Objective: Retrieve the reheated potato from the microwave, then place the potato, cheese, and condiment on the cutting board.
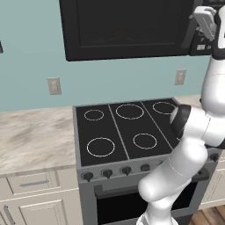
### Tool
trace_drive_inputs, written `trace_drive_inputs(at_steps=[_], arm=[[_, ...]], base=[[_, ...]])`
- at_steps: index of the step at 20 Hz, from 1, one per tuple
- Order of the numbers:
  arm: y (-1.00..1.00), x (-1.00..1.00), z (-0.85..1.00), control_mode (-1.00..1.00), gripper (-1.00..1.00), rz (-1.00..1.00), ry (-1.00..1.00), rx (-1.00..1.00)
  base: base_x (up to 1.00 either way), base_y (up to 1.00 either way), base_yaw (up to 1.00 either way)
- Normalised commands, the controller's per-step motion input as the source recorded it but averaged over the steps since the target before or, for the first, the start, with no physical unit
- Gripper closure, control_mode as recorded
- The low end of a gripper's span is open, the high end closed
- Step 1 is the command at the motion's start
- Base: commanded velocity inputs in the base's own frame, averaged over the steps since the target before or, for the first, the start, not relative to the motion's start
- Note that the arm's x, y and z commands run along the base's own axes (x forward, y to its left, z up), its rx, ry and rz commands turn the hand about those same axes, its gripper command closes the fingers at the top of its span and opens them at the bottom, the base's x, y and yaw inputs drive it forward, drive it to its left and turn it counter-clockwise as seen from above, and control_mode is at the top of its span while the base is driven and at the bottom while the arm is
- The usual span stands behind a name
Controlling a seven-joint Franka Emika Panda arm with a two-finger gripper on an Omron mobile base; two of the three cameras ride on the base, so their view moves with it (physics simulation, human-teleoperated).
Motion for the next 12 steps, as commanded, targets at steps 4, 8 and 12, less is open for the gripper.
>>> trace_drive_inputs(at_steps=[4,8,12], arm=[[-0.16,0.18,-0.01,-1.00,-1.00,0.00,0.00,-0.01],[-0.14,0.20,-0.02,-1.00,-1.00,0.00,0.00,-0.01],[-0.07,0.27,-0.06,-1.00,-1.00,0.00,0.00,-0.02]], base=[[0.00,0.00,0.00],[0.00,0.00,0.00],[0.00,0.00,0.00]])
